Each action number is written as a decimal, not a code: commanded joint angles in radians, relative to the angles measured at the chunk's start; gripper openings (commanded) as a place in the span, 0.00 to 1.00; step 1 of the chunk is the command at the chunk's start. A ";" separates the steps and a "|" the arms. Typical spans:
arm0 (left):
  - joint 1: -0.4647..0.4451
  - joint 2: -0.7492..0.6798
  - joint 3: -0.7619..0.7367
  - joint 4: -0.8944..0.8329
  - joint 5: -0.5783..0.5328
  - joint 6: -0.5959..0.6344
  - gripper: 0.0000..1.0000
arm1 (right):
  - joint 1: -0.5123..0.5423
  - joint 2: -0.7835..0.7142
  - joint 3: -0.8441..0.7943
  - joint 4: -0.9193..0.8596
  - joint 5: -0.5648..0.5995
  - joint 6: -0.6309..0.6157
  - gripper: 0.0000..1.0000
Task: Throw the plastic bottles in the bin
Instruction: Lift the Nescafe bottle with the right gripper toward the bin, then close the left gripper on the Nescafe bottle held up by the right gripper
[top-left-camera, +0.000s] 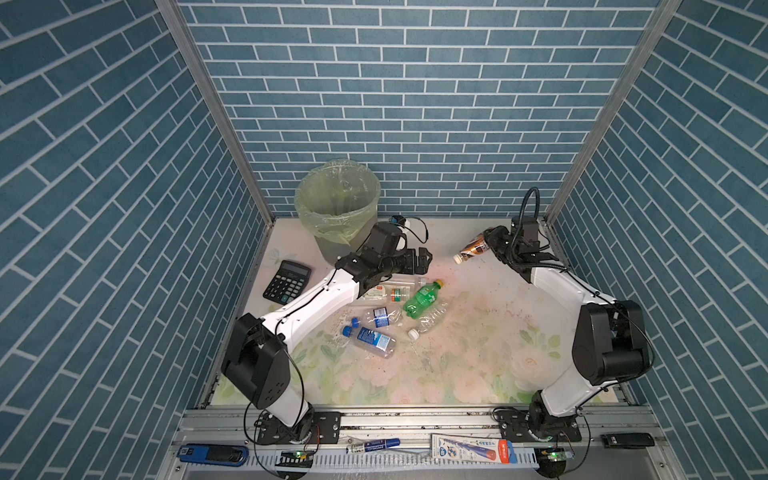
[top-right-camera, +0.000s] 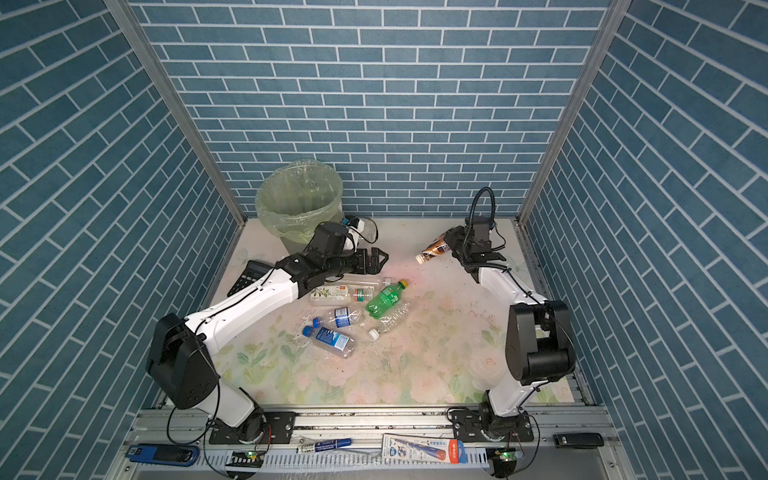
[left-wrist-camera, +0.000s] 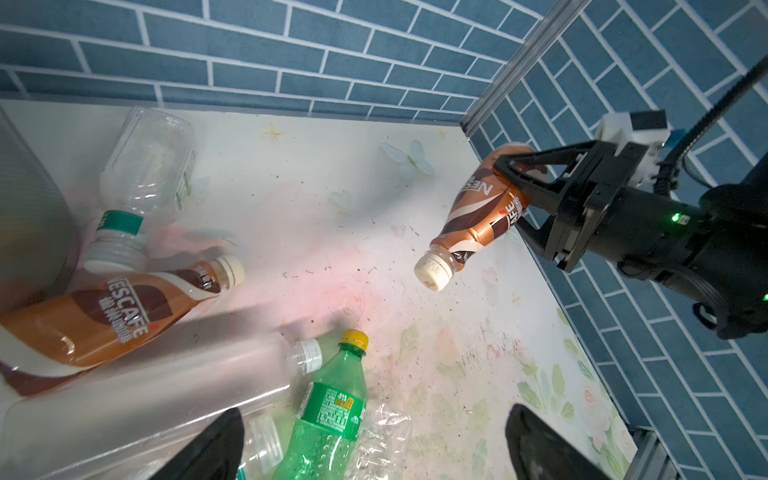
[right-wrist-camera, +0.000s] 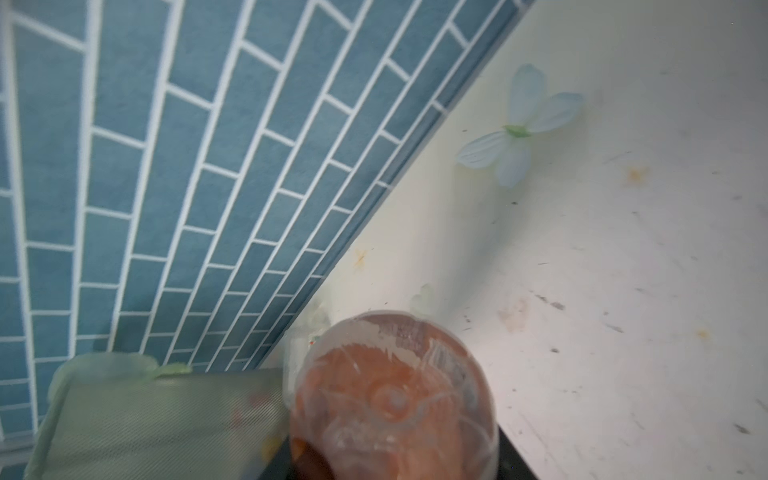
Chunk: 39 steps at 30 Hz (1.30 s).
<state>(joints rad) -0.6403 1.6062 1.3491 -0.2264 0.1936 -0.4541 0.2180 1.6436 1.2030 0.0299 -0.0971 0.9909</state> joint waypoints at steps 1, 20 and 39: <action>-0.007 0.042 0.066 0.001 0.068 0.087 0.99 | 0.046 -0.032 0.100 -0.048 -0.066 -0.104 0.44; -0.008 0.257 0.305 -0.095 0.183 0.278 0.90 | 0.139 -0.022 0.265 -0.150 -0.207 -0.166 0.44; -0.009 0.317 0.328 -0.079 0.247 0.215 0.55 | 0.146 -0.014 0.251 -0.102 -0.242 -0.110 0.44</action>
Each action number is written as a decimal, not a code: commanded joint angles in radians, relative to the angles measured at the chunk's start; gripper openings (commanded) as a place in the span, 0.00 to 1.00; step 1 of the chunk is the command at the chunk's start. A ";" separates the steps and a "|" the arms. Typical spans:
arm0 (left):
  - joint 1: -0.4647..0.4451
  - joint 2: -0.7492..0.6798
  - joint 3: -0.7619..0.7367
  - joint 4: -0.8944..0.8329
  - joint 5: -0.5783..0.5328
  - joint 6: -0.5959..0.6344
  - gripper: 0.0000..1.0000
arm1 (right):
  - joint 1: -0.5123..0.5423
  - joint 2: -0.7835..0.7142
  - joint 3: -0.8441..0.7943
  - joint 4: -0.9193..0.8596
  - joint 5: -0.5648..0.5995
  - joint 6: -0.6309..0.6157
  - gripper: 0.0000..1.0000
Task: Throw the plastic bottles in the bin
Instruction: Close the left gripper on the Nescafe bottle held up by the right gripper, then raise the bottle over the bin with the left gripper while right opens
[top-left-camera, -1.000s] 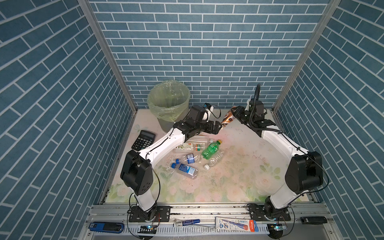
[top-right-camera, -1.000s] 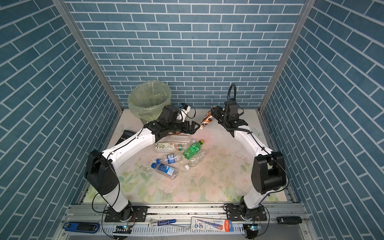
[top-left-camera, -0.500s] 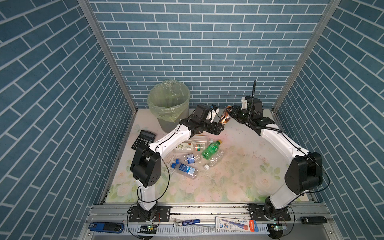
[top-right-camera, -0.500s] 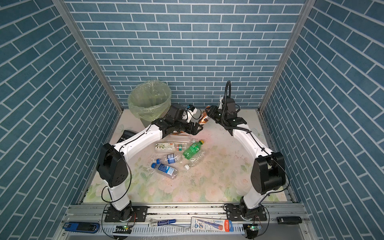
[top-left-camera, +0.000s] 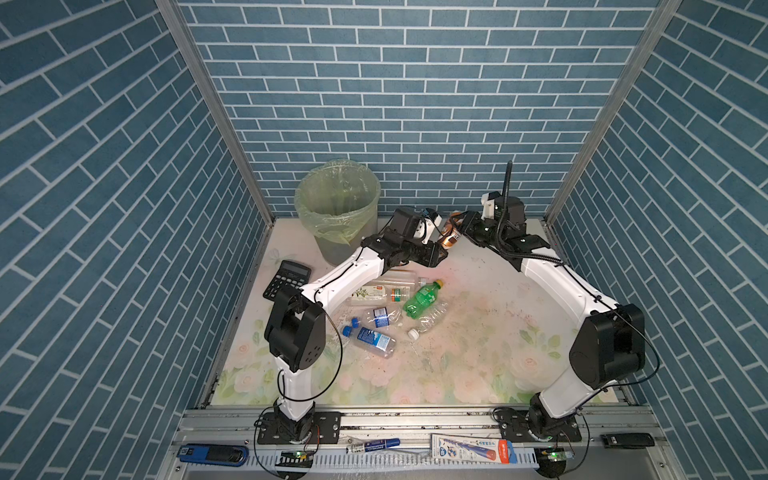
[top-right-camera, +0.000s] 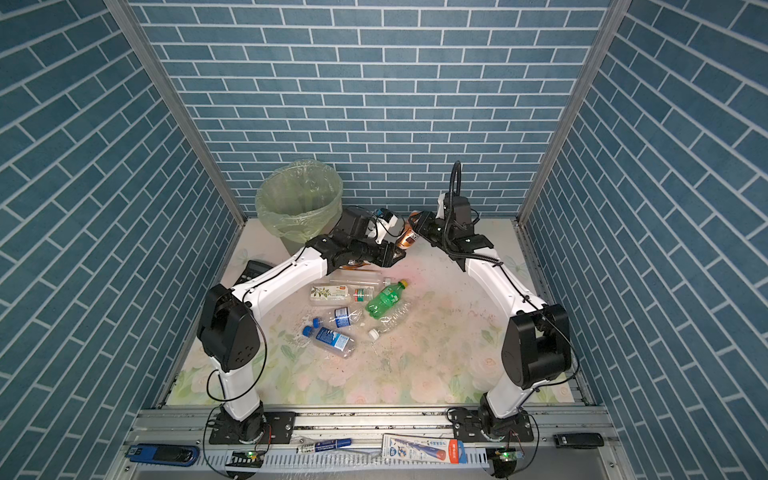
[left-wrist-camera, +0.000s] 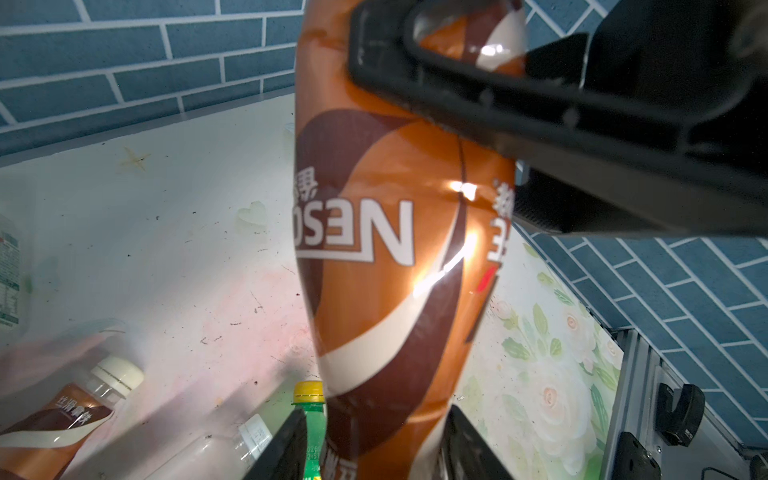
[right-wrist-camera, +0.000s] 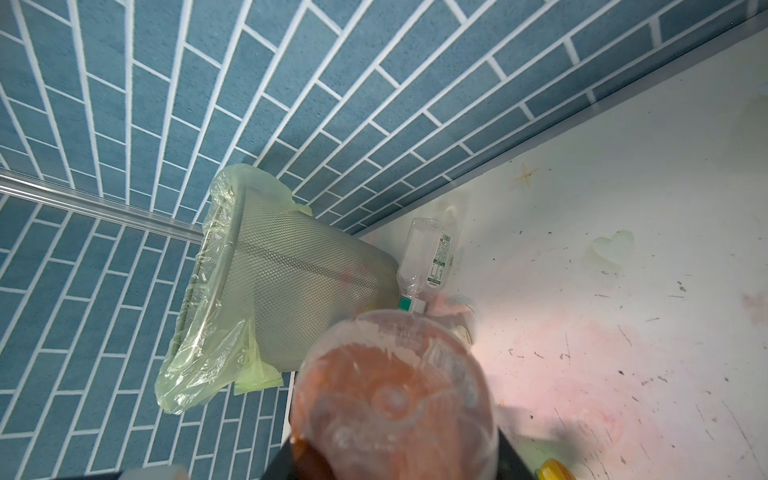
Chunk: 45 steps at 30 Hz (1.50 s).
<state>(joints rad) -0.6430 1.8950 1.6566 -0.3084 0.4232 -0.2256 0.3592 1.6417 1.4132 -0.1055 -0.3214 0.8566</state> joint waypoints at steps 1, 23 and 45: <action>-0.006 0.031 0.020 0.003 0.019 -0.017 0.56 | 0.005 -0.012 0.042 0.034 -0.019 0.024 0.44; -0.004 -0.001 -0.014 0.032 -0.006 -0.049 0.26 | 0.004 -0.029 -0.004 0.054 -0.031 0.035 0.48; 0.018 -0.054 -0.044 -0.033 -0.073 -0.037 0.21 | 0.003 -0.101 -0.017 0.018 -0.015 -0.005 0.75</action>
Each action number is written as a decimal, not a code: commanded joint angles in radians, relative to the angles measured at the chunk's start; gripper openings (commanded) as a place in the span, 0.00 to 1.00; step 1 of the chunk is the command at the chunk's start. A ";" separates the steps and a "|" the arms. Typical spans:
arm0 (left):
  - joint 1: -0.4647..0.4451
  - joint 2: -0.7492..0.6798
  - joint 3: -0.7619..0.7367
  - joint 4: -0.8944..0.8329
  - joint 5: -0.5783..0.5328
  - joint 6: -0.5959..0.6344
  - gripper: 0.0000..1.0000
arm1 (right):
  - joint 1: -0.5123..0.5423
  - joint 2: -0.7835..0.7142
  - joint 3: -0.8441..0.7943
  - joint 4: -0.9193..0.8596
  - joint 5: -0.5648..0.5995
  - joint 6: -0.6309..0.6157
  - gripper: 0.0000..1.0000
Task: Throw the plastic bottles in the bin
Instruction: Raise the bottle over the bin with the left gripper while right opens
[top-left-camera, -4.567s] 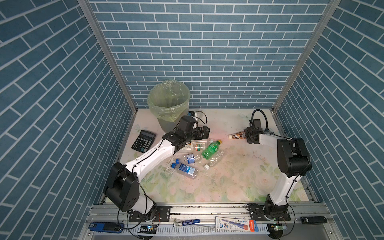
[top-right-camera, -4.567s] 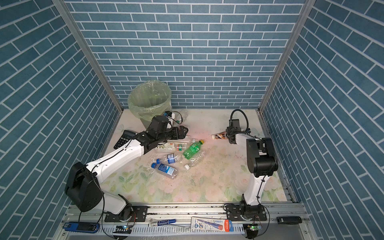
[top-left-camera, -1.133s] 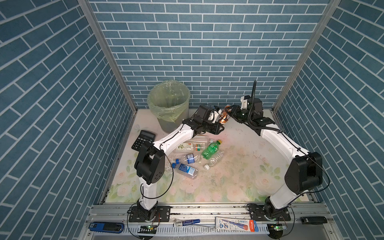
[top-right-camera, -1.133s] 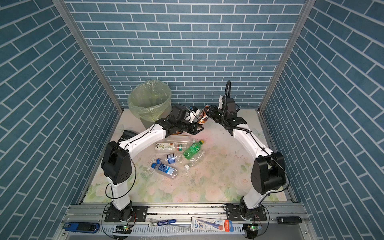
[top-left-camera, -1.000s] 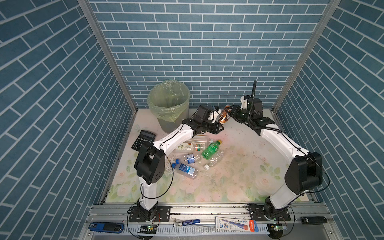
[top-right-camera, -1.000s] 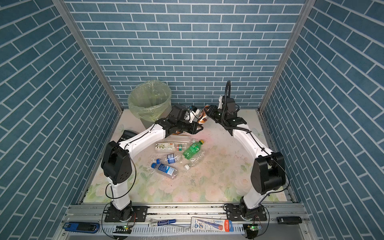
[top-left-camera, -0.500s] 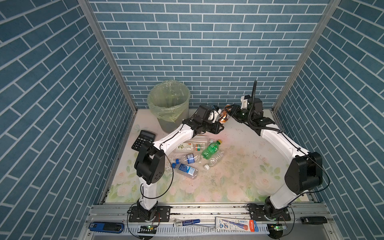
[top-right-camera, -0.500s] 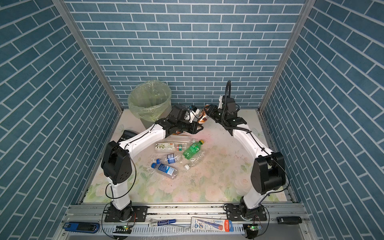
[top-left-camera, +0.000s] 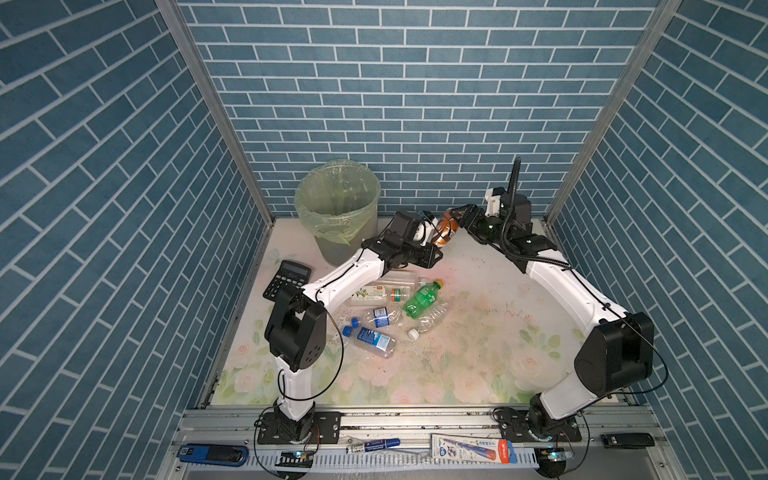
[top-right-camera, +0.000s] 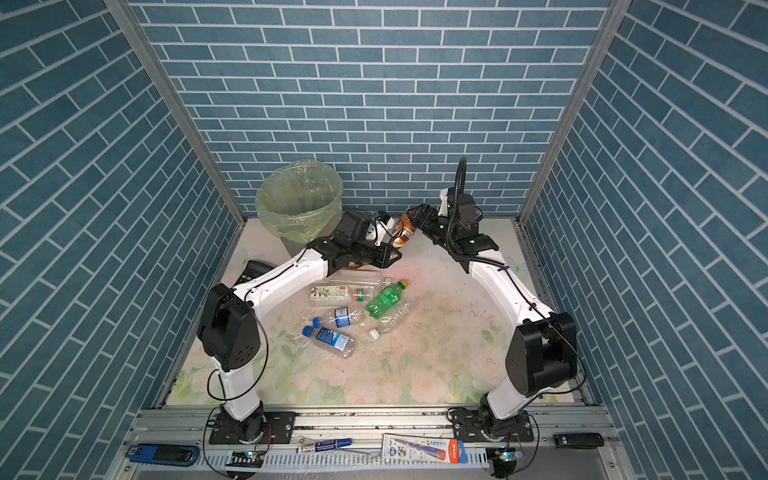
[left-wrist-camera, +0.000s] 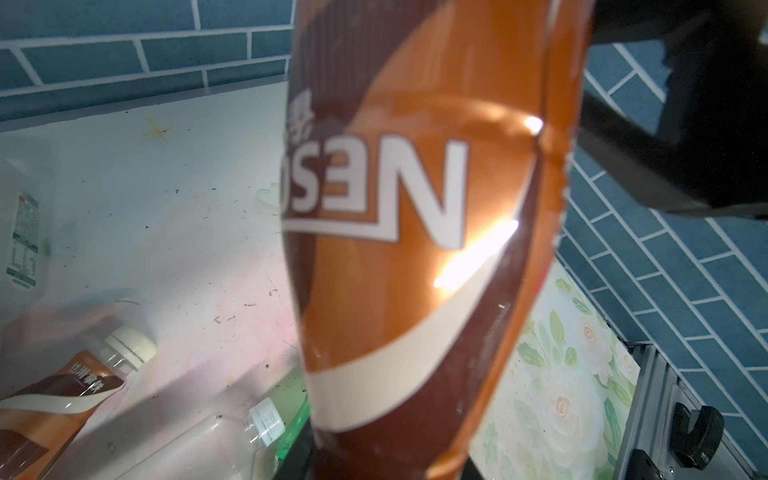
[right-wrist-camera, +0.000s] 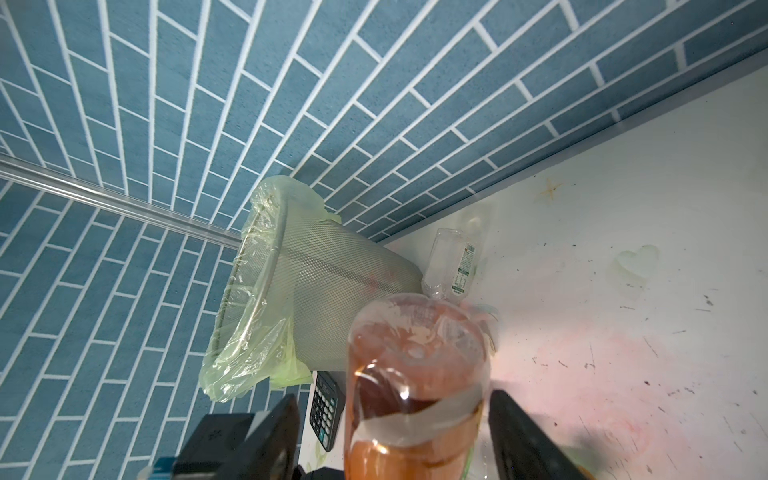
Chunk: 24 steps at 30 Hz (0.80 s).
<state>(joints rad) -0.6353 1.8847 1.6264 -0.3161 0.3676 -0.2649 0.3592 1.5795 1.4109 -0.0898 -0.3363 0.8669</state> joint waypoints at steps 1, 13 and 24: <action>0.012 -0.050 -0.014 -0.031 -0.023 0.004 0.21 | 0.002 -0.043 -0.015 -0.002 0.003 -0.019 0.77; 0.071 -0.120 0.089 -0.198 -0.102 0.033 0.21 | 0.027 -0.115 0.002 -0.028 0.026 -0.138 0.96; 0.162 -0.229 0.159 -0.299 -0.117 0.075 0.21 | 0.153 -0.146 0.094 -0.044 0.050 -0.361 0.99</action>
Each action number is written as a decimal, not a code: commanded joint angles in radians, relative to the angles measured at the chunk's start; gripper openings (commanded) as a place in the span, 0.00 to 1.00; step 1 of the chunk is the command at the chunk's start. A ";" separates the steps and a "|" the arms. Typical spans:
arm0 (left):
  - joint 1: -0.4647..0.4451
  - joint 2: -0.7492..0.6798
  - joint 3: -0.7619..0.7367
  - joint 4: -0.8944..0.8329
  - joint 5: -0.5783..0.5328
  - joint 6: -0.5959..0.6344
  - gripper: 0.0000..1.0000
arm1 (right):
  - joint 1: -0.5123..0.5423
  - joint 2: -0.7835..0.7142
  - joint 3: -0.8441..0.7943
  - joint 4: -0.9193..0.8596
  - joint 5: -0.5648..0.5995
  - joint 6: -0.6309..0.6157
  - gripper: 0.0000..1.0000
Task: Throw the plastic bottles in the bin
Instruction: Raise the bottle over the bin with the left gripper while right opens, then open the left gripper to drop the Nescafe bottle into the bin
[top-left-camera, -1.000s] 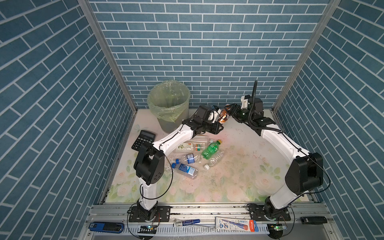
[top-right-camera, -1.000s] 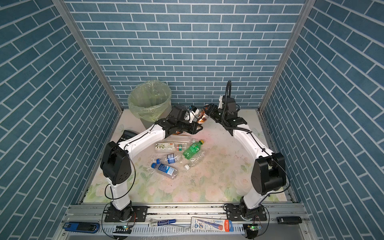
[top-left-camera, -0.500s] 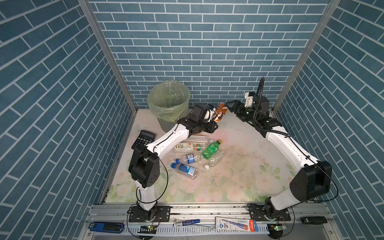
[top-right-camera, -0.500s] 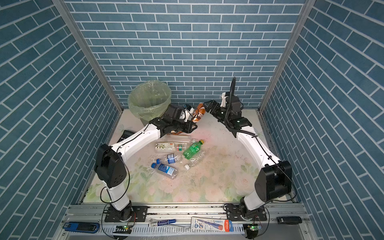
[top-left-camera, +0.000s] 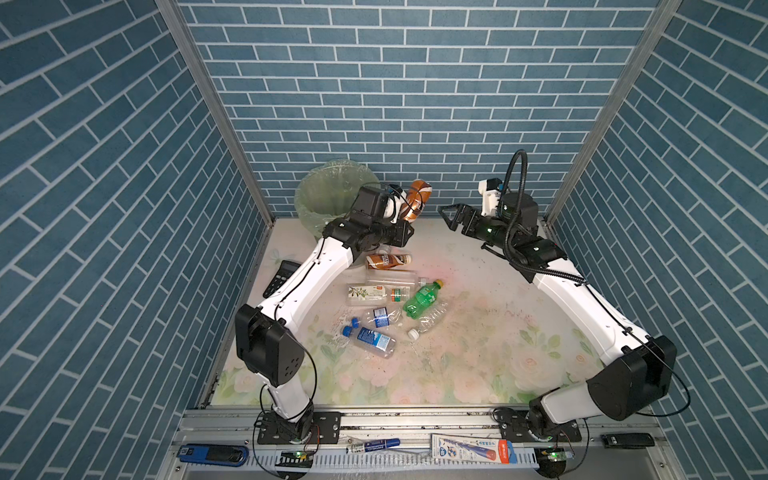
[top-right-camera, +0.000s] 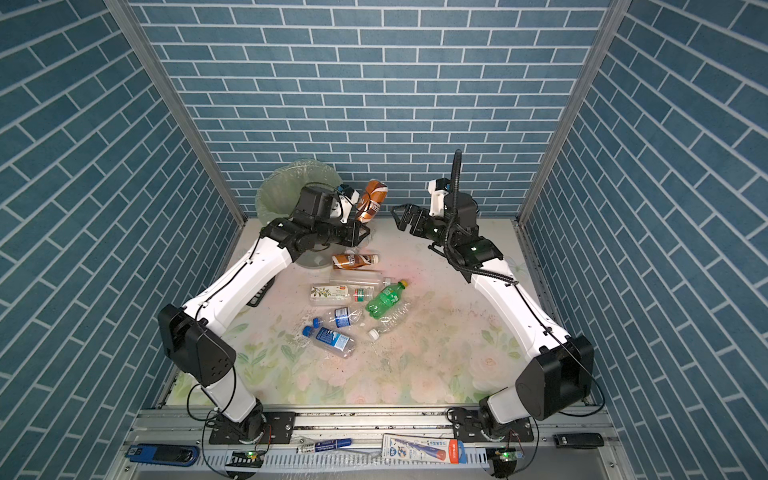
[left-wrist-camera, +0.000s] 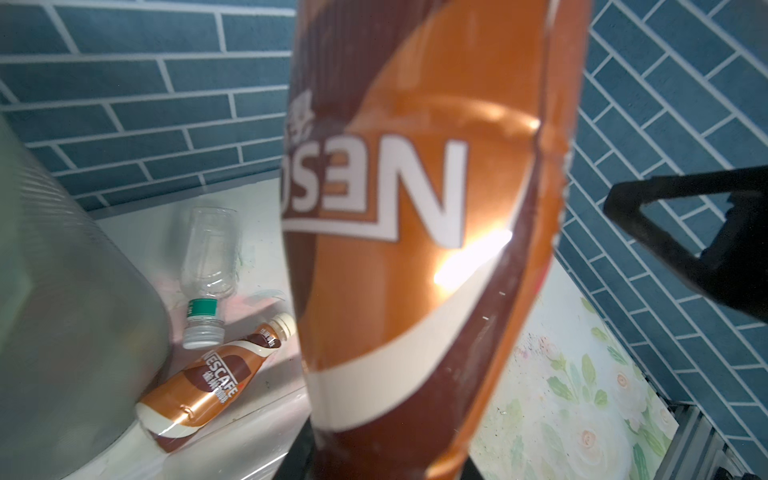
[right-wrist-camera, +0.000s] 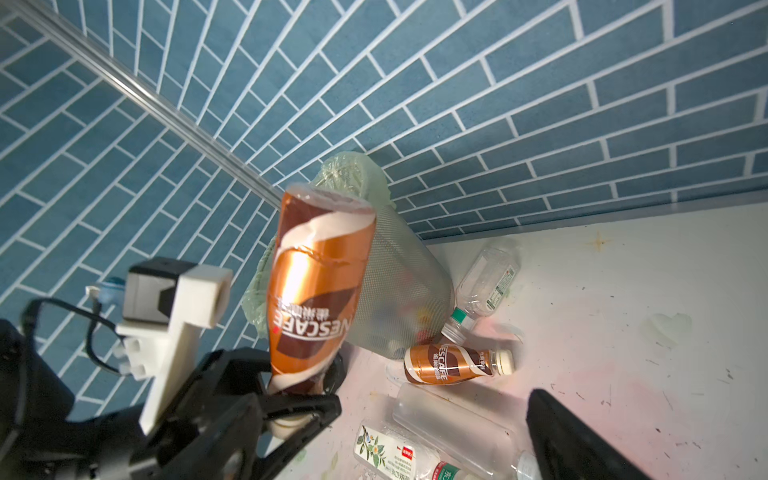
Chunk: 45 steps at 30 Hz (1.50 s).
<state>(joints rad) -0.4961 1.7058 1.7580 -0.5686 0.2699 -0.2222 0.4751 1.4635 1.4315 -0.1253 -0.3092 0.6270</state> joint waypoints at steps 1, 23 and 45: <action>0.031 -0.065 0.026 -0.046 -0.029 0.039 0.21 | 0.052 -0.029 0.082 -0.010 0.030 -0.146 0.99; 0.292 -0.217 0.281 0.019 -0.224 0.116 0.22 | 0.232 0.112 0.350 -0.095 0.106 -0.346 0.99; 0.308 0.029 0.443 -0.206 -0.101 0.017 0.99 | 0.231 0.096 0.282 -0.105 0.115 -0.335 0.99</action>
<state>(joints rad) -0.1787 1.7988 2.2265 -0.8196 0.1875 -0.2195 0.7017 1.5837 1.7340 -0.2329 -0.2024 0.3138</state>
